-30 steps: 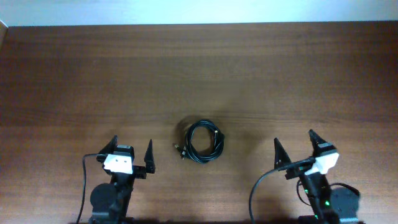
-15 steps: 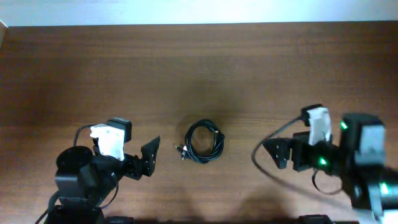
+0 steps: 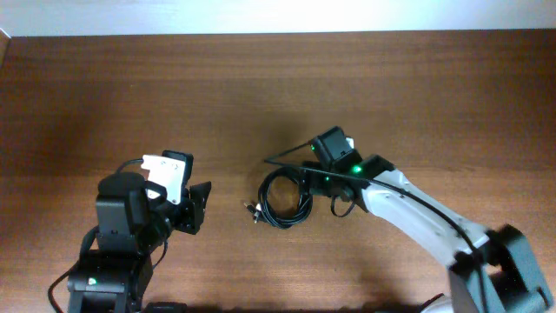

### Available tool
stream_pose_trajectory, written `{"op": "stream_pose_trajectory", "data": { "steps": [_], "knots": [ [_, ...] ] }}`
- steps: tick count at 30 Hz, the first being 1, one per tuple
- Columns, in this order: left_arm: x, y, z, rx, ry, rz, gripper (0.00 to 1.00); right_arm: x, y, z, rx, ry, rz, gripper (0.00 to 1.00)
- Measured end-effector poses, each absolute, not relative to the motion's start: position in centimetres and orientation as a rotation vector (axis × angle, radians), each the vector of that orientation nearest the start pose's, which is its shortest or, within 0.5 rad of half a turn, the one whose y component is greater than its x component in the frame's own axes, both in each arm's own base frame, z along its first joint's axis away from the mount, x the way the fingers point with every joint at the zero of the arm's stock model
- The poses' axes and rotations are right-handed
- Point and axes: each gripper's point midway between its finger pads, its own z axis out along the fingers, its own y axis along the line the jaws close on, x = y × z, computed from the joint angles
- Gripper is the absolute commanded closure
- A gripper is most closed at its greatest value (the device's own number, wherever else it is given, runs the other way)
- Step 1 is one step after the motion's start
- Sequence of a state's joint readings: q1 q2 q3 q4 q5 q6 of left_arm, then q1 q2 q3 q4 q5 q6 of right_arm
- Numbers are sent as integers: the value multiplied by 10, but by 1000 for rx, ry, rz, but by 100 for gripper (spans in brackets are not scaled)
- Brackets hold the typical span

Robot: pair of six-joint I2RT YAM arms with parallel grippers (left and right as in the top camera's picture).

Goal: Untangle cables
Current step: 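Move both grippers forward to the black cable coil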

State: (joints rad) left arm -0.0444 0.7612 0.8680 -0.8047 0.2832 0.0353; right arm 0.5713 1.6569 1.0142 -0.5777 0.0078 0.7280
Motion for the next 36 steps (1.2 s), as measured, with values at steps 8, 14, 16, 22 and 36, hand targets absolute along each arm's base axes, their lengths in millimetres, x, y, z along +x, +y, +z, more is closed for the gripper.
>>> {"op": "stream_pose_trajectory", "data": {
  "steps": [8, 14, 16, 22, 36],
  "knots": [
    [244, -59, 224, 238, 2262, -331, 67, 283, 224, 27, 296, 2890, 427, 35],
    [242, -60, 223, 238, 2271, -335, 70, 273, 250, 30, 301, 2857, 458, 56],
    [241, -60, 222, 238, 2277, -337, 71, 272, 238, 26, 315, 2857, 367, 64],
    [240, -60, 220, 237, 2287, -338, 70, 265, 222, 13, 370, 2861, 285, 79],
    [239, -60, 220, 237, 2288, -338, 68, 272, 229, 18, 103, 2823, 304, 96]
  ]
}}
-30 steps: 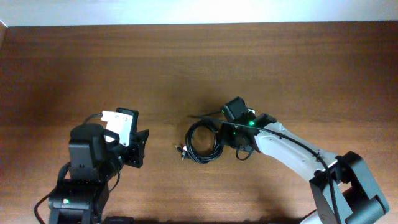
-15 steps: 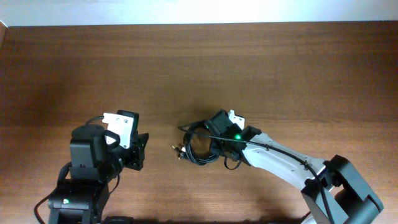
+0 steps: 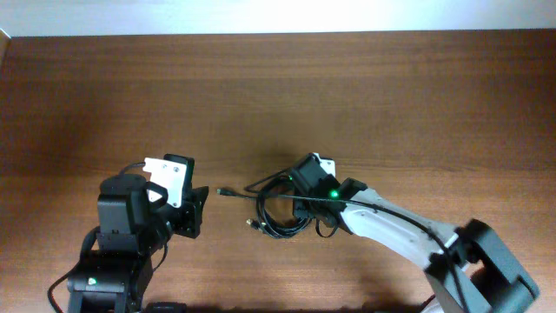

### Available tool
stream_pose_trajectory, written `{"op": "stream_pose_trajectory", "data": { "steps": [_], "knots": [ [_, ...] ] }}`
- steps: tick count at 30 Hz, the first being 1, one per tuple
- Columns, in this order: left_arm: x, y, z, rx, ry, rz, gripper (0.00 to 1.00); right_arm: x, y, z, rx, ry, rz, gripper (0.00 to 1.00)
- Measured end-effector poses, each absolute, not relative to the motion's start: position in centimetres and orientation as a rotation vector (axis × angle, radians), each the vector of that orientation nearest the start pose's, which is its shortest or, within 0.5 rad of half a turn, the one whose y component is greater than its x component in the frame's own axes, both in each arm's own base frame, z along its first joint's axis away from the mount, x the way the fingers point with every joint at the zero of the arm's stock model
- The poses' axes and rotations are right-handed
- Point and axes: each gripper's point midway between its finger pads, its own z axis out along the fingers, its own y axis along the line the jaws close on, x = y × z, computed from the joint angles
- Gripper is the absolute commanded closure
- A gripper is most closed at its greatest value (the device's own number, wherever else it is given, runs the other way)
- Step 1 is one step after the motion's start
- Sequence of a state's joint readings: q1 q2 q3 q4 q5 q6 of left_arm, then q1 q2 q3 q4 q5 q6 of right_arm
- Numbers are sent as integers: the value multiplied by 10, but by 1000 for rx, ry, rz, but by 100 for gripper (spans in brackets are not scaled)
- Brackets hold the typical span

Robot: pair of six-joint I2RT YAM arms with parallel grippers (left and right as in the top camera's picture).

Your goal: Untangle cables

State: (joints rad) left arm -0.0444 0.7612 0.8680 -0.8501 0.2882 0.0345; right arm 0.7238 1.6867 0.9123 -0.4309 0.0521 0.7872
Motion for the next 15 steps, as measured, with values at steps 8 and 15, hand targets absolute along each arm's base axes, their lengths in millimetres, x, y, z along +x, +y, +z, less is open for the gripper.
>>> {"op": "stream_pose_trajectory", "data": {
  "steps": [8, 15],
  "knots": [
    [237, -105, 196, 537, 2333, -649, 27, 269, 254, 230, -485, 2272, 638, 96],
    [243, -180, 200, 901, 2124, -917, 80, 228, 291, 261, -714, 2165, 990, 96]
  ]
}}
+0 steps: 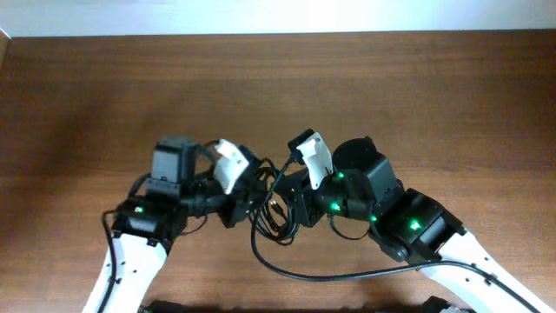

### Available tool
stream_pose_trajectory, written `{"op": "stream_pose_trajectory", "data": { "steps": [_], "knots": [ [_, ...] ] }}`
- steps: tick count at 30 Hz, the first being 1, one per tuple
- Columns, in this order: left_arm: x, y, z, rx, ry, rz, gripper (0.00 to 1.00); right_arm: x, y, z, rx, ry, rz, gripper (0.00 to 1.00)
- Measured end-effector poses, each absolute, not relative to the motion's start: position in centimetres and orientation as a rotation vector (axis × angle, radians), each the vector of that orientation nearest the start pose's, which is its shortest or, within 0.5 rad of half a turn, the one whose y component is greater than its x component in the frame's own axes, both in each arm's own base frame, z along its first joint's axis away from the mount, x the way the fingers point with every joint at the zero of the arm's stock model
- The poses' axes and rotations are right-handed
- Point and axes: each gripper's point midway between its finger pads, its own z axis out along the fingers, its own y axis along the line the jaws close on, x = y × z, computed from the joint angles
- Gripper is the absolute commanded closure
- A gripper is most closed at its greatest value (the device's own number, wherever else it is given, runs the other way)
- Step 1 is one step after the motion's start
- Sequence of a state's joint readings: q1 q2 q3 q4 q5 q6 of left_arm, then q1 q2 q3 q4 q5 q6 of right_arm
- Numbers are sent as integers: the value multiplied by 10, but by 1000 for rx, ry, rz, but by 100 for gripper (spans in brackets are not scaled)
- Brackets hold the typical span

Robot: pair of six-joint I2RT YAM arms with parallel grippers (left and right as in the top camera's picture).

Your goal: Untangle cables

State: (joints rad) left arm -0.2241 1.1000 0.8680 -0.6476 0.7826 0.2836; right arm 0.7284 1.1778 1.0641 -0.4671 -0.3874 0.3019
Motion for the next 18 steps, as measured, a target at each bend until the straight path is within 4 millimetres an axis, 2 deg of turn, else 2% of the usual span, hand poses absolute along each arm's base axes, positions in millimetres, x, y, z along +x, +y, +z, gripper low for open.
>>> {"op": "stream_pose_trajectory", "data": {
  "steps": [2, 4, 5, 6, 8, 11, 12, 15, 16, 17, 18],
  "knots": [
    [241, -189, 200, 952, 2101, -904, 76, 223, 292, 266, -734, 2151, 1026, 96],
    [243, -188, 199, 950, 2101, -886, 84, 219, 291, 274, -739, 2126, 1042, 96],
    [244, -188, 199, 950, 2100, -881, 82, 216, 289, 285, -743, 2094, 1055, 96],
    [244, -189, 199, 952, 2099, -882, 75, 213, 287, 293, -742, 2070, 1060, 96],
    [243, -189, 199, 957, 2098, -885, 84, 214, 283, 291, -728, 2085, 1035, 96],
    [237, -187, 193, 948, 2147, -896, 82, 222, 274, 282, -678, 2129, 946, 96],
    [237, -187, 193, 948, 2148, -897, 100, 223, 273, 282, -674, 2129, 940, 96],
    [236, -187, 193, 947, 2149, -897, 100, 225, 272, 282, -664, 2127, 925, 96],
    [237, -187, 193, 947, 2149, -897, 91, 224, 271, 285, -663, 2119, 927, 96],
    [237, -187, 193, 947, 2149, -897, 40, 222, 269, 291, -661, 2100, 932, 96],
    [237, -186, 192, 945, 2153, -886, 35, 221, 268, 294, -660, 2090, 934, 96]
  ]
}}
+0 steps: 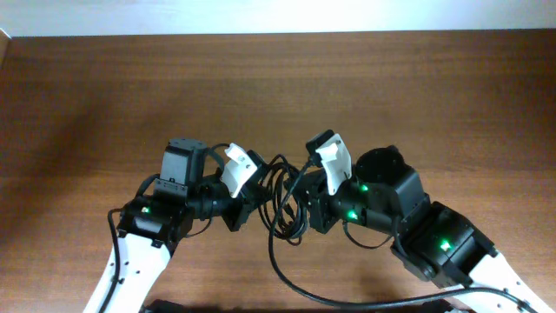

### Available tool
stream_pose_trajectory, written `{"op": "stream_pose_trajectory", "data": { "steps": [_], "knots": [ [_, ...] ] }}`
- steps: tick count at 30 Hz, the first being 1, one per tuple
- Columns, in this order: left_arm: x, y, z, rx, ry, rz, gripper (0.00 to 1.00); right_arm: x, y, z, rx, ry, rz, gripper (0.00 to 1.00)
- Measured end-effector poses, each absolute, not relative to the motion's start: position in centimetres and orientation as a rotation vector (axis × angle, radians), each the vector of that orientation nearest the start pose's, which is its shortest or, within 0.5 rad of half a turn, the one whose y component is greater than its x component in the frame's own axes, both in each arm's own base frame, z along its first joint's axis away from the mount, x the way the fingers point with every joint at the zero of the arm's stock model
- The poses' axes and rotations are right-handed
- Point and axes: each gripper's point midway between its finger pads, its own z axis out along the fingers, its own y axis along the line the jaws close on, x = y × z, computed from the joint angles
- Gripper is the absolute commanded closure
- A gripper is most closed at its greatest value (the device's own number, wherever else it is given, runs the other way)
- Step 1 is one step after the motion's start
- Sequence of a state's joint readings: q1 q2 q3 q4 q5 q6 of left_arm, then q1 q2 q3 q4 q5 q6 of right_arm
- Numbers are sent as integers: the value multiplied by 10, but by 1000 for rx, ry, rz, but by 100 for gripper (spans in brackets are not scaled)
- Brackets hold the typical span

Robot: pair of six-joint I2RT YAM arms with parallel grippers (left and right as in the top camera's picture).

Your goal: Untangle cables

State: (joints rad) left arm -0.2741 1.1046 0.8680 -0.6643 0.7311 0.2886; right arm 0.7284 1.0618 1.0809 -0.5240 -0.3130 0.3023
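A tangle of black cables [283, 198] hangs bunched between my two grippers in the overhead view, with a loop rising at its top [278, 163]. My left gripper [249, 200] comes in from the left and presses against the tangle; its fingers blend with the dark cable, so their state is unclear. From the right, my right gripper [302, 207] is shut on the tangle's right side. One long black strand [276, 261] drops from the tangle and runs toward the front edge under the right arm.
The brown wooden table [278, 87] stretches behind both arms. A pale wall edge [278, 16] bounds it at the back. The left arm's base link [130, 261] and the bulky right arm [434, 243] fill the near side.
Both grippers and the tangle have shifted slightly right. The right wrist sits further right and the cable loop between the grippers stands a bit taller.
The right gripper was at a coiled bundle on the table while the left arm stayed folded at the left. Then the bundle lay further left, with a plug end sticking out. Then both arms met at the tangle, and now they have it between them.
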Motion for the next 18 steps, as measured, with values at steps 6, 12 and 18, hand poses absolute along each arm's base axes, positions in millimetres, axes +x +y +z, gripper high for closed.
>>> {"op": "stream_pose_trajectory", "data": {
  "steps": [6, 12, 18],
  "knots": [
    [250, -175, 185, 915, 2186, -757, 69, 214, 268, 301, -677, 2068, 967, 96],
    [252, -180, 176, 918, 2213, -801, 100, 212, 268, 298, -679, 2086, 973, 96],
    [257, -157, 152, 864, 2353, -641, 100, 240, 202, 250, -346, 2317, 506, 96]
  ]
}}
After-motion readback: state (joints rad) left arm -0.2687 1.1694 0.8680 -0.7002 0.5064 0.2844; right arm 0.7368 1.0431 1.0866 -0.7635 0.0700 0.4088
